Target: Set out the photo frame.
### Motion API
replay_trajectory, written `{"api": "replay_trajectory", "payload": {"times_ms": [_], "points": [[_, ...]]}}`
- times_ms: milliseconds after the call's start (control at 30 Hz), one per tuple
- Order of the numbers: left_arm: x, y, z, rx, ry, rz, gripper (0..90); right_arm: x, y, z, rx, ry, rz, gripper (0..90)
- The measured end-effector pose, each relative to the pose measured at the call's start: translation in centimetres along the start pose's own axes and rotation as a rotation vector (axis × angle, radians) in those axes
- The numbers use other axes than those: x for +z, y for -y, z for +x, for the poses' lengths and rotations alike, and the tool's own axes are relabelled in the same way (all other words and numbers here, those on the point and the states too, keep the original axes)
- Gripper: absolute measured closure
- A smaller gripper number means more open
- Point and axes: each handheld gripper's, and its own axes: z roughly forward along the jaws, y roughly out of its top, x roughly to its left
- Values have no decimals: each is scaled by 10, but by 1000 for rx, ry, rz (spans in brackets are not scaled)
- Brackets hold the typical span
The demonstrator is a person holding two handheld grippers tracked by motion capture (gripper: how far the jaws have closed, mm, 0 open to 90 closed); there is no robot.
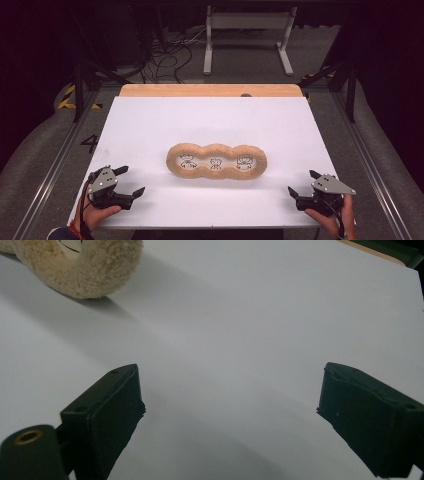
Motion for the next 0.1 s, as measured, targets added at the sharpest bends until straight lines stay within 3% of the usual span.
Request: {"api": "replay_trajectory", "payload": {"times_ms": [100], "points": [[0, 0, 0, -4, 1, -2, 76, 0, 0, 0, 3, 0, -2, 104]]}}
